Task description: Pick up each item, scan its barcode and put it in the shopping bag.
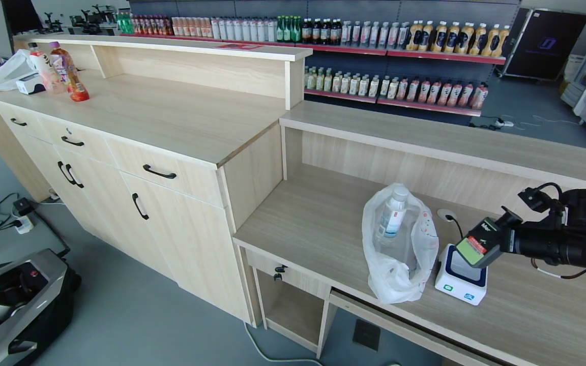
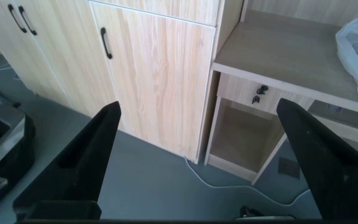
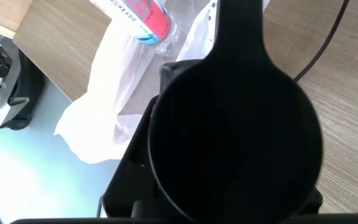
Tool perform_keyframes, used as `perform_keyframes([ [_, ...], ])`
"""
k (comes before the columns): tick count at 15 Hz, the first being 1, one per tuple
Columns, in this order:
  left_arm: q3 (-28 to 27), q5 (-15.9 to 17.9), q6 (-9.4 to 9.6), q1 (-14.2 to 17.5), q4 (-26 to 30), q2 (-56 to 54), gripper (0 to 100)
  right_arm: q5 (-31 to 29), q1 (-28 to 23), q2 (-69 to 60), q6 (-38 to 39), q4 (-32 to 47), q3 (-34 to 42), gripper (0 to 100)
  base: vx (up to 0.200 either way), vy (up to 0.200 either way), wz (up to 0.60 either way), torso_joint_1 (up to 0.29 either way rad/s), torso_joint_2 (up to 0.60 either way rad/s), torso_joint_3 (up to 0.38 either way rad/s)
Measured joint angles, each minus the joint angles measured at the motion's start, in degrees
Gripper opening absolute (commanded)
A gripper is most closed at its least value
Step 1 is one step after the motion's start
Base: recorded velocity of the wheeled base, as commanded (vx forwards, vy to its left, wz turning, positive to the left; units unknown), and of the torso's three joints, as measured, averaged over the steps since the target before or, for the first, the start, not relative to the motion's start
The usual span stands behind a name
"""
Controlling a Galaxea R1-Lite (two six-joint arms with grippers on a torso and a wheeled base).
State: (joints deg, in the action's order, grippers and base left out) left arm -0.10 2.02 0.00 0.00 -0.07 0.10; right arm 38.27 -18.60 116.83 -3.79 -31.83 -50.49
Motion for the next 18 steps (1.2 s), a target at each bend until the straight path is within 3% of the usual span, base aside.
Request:
perform_keyframes([
  [18, 0.00, 0.05, 0.00, 0.00, 0.02, -0.02, 100, 0.46, 0.94, 3.50, -3.57, 1.48, 0.15, 0, 0.000, 0.000, 0.00, 0.000, 0.00, 0.000],
])
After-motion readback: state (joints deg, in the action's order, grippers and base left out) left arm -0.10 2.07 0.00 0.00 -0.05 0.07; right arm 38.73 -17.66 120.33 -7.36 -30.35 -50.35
